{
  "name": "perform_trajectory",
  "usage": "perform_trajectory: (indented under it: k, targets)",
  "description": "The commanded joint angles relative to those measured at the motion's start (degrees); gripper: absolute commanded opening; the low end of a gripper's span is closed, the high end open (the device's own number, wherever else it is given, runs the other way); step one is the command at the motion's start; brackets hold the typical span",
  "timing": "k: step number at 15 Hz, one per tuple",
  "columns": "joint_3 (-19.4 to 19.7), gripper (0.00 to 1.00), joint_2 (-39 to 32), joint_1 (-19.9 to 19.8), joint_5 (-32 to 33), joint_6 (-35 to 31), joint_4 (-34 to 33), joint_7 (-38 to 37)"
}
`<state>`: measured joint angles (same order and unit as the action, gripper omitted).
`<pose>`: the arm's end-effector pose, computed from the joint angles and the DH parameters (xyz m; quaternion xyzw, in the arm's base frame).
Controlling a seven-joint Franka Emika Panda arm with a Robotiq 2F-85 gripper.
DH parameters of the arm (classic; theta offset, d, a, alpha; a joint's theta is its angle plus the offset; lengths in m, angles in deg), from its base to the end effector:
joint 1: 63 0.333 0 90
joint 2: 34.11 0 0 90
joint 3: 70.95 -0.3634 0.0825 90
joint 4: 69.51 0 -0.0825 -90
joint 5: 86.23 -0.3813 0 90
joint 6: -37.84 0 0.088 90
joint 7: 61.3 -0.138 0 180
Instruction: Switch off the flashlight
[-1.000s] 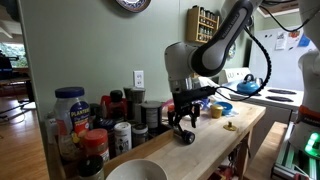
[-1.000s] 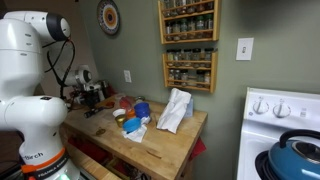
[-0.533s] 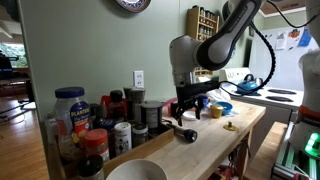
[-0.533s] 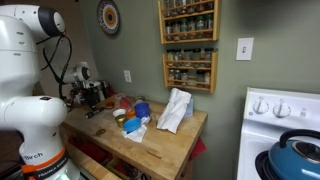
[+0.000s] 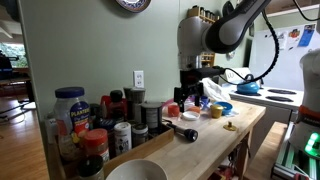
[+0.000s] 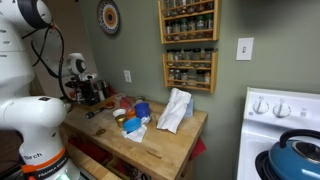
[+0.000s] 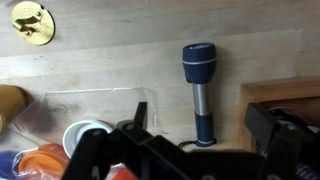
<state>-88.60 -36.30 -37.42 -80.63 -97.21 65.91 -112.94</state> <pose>0.3639 0.3373 0.3262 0.9987 -0.0380 0.0063 0.0345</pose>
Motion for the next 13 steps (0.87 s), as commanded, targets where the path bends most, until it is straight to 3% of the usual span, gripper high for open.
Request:
perform_trajectory:
  k: [1,5,10,11,13]
  targets:
    - [-2.16,1.0,6.95,-1.07,-3.72,2.39,2.5,5.92]
    - [-3.01,1.0,11.97,-0.66,-10.63,2.15,1.9,15.67]
    - [-2.71,1.0,16.6,0.27,-23.3,7.54,0.4,30.14]
    - [-4.21,1.0,14.14,-1.39,-19.46,5.04,-0.32,25.85]
    - [-4.08,1.0,15.6,-1.26,-21.75,6.62,-0.47,28.55]
